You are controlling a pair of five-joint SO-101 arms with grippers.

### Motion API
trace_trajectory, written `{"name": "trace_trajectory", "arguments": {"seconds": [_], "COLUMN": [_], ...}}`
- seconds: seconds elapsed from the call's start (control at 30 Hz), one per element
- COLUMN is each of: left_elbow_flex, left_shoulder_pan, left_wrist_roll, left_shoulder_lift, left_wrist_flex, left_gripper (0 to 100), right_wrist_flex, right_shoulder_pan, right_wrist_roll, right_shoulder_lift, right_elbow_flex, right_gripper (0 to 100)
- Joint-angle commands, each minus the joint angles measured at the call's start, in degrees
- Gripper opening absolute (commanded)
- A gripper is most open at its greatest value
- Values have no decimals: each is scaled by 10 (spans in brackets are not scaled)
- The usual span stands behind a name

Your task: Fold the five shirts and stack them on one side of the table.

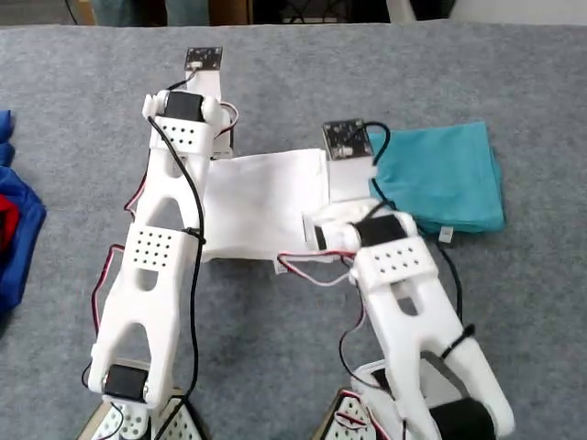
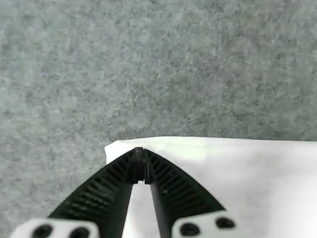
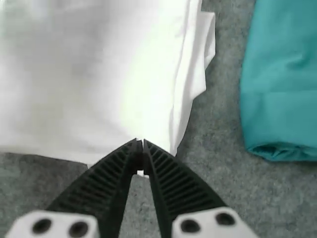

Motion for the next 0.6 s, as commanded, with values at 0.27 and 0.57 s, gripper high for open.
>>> {"name": "trace_trajectory", "arguments": {"seconds": [0.27,0.57], "left_elbow_flex": [-22,-22], "left_shoulder_pan": [-27,-68], "left_wrist_roll": [-9,-18], "left_shoulder_lift": [-31,-31], "left_wrist_flex": [16,16], "left_gripper": [28,28], "right_wrist_flex": [-218,-229], "right_shoulder_pan": [6,7], "right_wrist_roll": [-33,-33], "right_shoulder_lift": [-19,28], "right_elbow_flex": [196,180], "right_gripper": [15,15]}}
